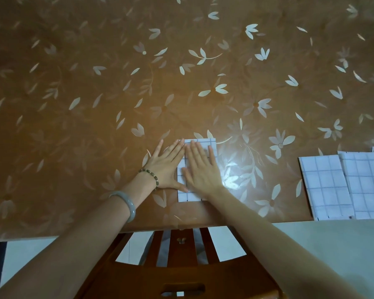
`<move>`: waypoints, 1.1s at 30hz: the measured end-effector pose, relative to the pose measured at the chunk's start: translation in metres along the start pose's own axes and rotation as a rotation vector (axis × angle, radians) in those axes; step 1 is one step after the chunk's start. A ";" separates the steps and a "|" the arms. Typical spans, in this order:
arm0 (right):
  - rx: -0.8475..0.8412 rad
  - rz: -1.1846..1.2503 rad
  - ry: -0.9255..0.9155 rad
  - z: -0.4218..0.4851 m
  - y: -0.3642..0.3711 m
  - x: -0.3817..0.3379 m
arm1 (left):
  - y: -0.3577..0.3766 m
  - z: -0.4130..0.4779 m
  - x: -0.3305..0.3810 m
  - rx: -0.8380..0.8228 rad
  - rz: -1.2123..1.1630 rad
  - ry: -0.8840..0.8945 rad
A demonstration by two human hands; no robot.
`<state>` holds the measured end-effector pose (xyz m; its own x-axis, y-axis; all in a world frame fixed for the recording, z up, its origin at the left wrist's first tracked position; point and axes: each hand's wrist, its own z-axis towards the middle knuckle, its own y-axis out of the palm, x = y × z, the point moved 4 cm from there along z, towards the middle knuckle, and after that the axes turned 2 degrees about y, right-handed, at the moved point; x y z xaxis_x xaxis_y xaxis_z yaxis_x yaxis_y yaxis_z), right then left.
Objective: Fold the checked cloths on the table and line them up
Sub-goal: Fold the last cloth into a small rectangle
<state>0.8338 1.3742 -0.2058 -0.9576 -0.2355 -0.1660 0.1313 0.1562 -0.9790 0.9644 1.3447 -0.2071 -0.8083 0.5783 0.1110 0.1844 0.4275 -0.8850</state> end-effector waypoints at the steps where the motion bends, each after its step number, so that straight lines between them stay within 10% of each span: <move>1: -0.031 0.014 -0.009 -0.006 0.007 -0.004 | 0.001 0.000 0.001 -0.003 0.000 0.000; 27: -0.150 -0.026 0.000 -0.029 0.005 0.069 | -0.010 0.000 0.002 -0.121 0.042 0.005; 33: -0.051 0.114 0.032 -0.029 -0.014 0.056 | -0.027 -0.003 -0.001 -0.026 -0.298 -0.039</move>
<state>0.7706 1.3861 -0.1981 -0.9451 -0.1826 -0.2709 0.2272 0.2286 -0.9466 0.9623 1.3347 -0.1821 -0.8496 0.3980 0.3460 -0.0499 0.5924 -0.8041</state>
